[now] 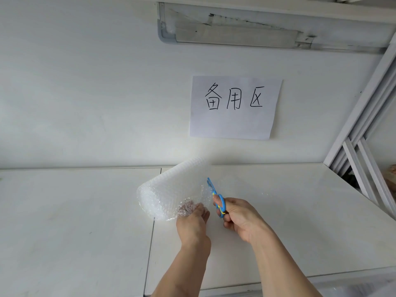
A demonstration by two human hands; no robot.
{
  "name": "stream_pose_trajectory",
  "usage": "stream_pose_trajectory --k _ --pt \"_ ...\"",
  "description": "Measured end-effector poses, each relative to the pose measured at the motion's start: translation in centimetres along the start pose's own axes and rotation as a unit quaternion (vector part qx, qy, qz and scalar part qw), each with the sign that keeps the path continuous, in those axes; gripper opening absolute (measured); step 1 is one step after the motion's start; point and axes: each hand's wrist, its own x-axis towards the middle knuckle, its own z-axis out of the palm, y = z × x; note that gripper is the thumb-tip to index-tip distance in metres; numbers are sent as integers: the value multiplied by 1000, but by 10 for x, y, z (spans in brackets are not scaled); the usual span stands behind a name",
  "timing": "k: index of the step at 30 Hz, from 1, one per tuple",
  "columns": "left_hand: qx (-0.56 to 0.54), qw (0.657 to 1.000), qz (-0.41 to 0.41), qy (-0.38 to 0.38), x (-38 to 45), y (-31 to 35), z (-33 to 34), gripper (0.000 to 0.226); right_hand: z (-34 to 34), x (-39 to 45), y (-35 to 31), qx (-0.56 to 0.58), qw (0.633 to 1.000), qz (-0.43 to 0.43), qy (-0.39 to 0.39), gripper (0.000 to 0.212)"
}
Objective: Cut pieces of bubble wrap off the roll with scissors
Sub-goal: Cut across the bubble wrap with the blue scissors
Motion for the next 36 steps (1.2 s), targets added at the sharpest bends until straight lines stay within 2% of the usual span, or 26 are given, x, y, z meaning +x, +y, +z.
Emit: stream_pose_trajectory --k 3,7,10,13,17,21,25,27,30,34,36 --pt "0 1000 12 11 0 3 -4 7 2 2 -1 8 1000 -11 23 37" --pt "-9 998 51 35 3 9 -11 17 5 5 0 17 998 -10 55 48" --pt "-4 996 71 55 6 11 -17 22 8 4 0 11 999 -1 52 48" --pt "17 997 52 47 3 15 -18 3 14 -1 -2 15 1000 4 14 41" --pt "29 999 5 -30 1 27 -20 10 22 -9 -7 8 999 -1 -40 29" --pt "27 997 -25 -62 4 32 -28 11 27 -19 -9 20 996 -5 -89 30" --pt "13 996 -39 -74 9 30 -37 36 26 -34 -7 58 988 -3 -146 26" --pt "8 995 -49 -84 7 27 -38 40 20 -41 -7 51 987 -12 -154 22" --pt "22 993 -56 -97 -3 20 -34 35 10 -45 -12 24 992 -43 -117 19" --pt "97 991 -24 -85 -17 14 -24 30 -12 -43 -15 4 996 -82 -23 16" --pt "126 988 -14 -92 -23 11 -19 30 -26 -43 -14 -19 995 -96 1 15"
